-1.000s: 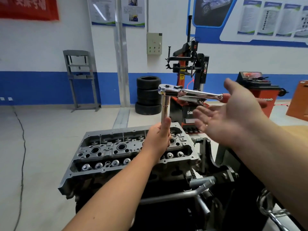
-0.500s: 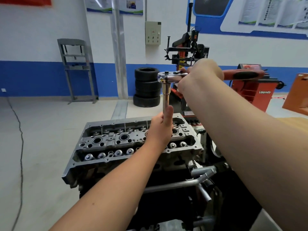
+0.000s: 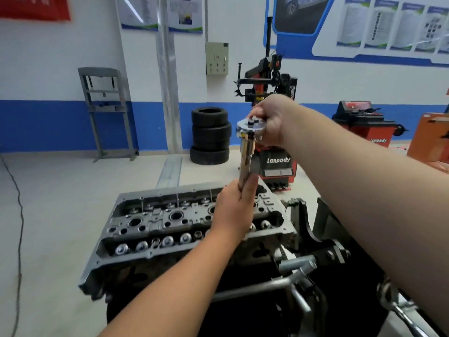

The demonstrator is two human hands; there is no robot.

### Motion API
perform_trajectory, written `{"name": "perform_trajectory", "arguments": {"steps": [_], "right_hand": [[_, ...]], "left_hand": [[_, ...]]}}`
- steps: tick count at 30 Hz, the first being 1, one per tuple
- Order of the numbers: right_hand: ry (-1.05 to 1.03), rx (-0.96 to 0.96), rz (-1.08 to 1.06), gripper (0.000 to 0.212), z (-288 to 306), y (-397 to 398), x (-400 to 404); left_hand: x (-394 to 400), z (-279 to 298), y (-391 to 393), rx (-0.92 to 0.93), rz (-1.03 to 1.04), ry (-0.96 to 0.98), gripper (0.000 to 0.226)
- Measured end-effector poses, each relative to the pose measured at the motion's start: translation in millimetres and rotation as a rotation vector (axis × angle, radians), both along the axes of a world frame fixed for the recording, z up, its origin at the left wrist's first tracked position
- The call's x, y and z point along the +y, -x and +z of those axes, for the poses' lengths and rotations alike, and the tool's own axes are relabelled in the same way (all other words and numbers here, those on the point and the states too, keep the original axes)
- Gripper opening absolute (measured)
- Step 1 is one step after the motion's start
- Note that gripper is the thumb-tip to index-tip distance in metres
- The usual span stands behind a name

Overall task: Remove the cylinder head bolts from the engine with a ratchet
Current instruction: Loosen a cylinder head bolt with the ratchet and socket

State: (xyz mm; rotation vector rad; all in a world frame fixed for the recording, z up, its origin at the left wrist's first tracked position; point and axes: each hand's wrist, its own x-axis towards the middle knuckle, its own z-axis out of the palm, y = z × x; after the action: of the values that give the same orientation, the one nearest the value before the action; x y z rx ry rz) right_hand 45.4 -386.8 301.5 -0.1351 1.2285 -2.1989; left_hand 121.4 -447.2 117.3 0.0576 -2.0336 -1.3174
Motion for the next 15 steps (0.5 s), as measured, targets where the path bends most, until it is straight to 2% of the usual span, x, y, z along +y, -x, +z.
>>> {"name": "perform_trajectory", "arguments": {"steps": [1, 4, 6, 7, 10, 11, 13, 15], "right_hand": [[-0.113, 0.067, 0.068, 0.035, 2.7, -1.2, -12.3], [-0.569, 0.486, 0.233, 0.031, 10.8, -20.2, -47.7], [-0.646, 0.677, 0.200, 0.032, 7.0, -21.4, -50.2], [-0.612, 0.627, 0.152, 0.032, 6.0, -18.2, -46.7], [-0.278, 0.192, -0.079, 0.032, -6.4, -7.0, -21.5], [-0.165, 0.106, -0.108, 0.031, -11.1, -5.1, -13.1], [-0.113, 0.084, -0.102, 0.026, -18.5, -3.7, 2.6], [-0.292, 0.235, -0.014, 0.028, -22.8, -4.3, 23.3]], "left_hand": [[-2.9, -2.3, -1.2, 0.000, 0.005, 0.009, 0.058], [-6.4, -5.1, -1.3, 0.018, 0.024, -0.042, 0.068], [-7.7, -4.3, -0.4, -0.010, -0.003, -0.081, 0.068], [-7.7, -3.6, -0.1, -0.016, -0.027, -0.102, 0.068], [-9.6, -3.5, 5.7, -0.042, -0.078, -0.205, 0.079], [-10.1, -4.2, 7.2, -0.057, -0.085, -0.216, 0.084], [-10.9, -6.1, 7.8, -0.065, -0.109, -0.221, 0.086], [-10.4, -6.3, 7.1, -0.070, -0.128, -0.208, 0.085]]}}
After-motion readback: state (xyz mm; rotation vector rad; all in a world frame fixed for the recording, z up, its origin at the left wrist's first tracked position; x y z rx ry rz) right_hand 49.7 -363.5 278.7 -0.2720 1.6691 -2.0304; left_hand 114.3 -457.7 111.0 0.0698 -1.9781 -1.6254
